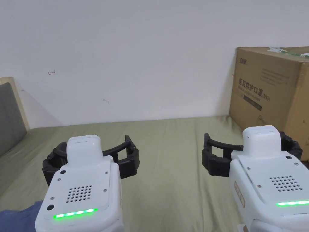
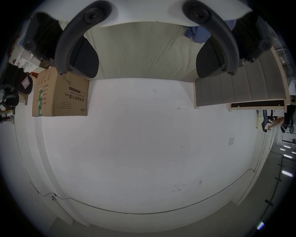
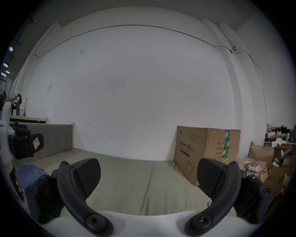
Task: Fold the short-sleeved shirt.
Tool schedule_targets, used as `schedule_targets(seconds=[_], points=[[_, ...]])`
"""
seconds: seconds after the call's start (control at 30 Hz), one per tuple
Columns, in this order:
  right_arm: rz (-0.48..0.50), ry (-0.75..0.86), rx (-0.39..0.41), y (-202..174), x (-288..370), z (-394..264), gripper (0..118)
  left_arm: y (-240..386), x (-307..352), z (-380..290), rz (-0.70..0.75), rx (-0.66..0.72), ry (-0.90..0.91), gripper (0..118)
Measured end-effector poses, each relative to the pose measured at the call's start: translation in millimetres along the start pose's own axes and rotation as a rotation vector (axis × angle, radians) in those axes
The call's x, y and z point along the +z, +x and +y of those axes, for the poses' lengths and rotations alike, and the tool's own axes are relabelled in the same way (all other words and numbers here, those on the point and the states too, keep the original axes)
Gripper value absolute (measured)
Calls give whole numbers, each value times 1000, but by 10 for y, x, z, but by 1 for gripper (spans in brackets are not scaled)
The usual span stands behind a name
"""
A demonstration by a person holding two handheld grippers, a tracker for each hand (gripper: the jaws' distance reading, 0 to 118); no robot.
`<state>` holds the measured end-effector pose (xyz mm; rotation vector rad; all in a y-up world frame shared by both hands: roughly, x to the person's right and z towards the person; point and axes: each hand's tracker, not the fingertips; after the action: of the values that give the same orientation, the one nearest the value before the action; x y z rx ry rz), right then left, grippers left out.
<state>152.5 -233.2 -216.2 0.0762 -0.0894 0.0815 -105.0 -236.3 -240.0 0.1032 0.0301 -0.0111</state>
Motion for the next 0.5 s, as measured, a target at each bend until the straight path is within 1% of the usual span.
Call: schedule_targets(seconds=[0.1,0.17,0.2,0.27,0.33,0.43,0.5], points=[[0,-23,-17,17,-18,15,118,-4,6,-16,6,-14,4,118],[20,-24,-80,46,-1,10,118,2,5,-12,-10,-22,-12,118],[6,-25,-99,49,2,3,118,6,9,-14,-9,-23,-11,118],[15,-29,-109,73,-6,-12,118,16,47,-12,20,-35,3,118],[21,-27,-108,72,9,-18,118,5,38,-8,5,-31,-2,118],[7,-29,-62,51,15,-33,118,19,36,-12,-19,-41,-20,118],[-6,-19,-36,40,33,-59,118,40,73,-37,-18,-55,0,118]])
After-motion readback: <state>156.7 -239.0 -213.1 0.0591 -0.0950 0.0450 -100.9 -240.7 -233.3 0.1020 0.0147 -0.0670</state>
